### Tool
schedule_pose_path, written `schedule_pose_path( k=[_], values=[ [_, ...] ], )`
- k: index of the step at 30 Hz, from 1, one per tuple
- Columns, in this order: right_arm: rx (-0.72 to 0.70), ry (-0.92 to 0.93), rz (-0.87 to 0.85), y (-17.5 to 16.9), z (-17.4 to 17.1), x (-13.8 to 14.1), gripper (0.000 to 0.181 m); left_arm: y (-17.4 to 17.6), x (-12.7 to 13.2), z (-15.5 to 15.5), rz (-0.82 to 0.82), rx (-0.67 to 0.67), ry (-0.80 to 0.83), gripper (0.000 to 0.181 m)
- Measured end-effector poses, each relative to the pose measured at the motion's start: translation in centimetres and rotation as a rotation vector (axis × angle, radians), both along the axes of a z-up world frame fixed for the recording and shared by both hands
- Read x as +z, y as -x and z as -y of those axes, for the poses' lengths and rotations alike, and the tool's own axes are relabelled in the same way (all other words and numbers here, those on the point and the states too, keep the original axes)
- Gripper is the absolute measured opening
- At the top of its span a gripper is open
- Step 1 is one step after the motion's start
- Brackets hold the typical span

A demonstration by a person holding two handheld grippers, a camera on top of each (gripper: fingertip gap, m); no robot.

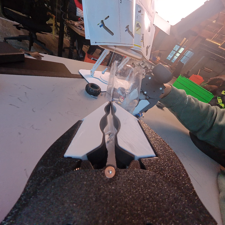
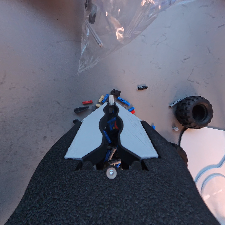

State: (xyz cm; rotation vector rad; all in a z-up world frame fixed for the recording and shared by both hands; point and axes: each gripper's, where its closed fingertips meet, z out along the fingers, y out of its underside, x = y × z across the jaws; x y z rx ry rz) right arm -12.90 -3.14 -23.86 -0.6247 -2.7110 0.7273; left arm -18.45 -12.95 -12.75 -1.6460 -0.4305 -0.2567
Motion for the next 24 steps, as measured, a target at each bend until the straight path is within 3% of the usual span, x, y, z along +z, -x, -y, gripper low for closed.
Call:
schedule_pose_path(
  k=[3,7,14,17,19,24],
  values=[
    [-0.009,0.043,-0.010,0.0,-0.1,0.9,0.006,0.0,0.0,0.0,0.000,0.001,0.000,0.000],
    [-0.019,0.155,-0.062,0.1,0.0,4.1,0.006,-0.1,-0.3,-0.1,-0.001,-0.006,0.013,0.000],
    [0.039,0.472,-0.292,0.0,2.1,16.4,0.006,-1.4,-0.7,-0.9,-0.021,-0.071,0.028,0.000],
    [0.045,0.397,-0.321,0.8,3.0,16.9,0.006,-2.0,-0.9,-1.3,-0.032,-0.094,0.041,0.000],
    [0.016,0.345,-0.320,1.6,3.2,16.2,0.016,-2.4,-0.8,-1.4,-0.040,-0.107,0.037,0.000],
    [-0.086,0.492,-0.372,2.6,2.2,17.8,0.024,-2.2,-0.5,-1.2,-0.043,-0.096,0.024,0.000]
  ],
)
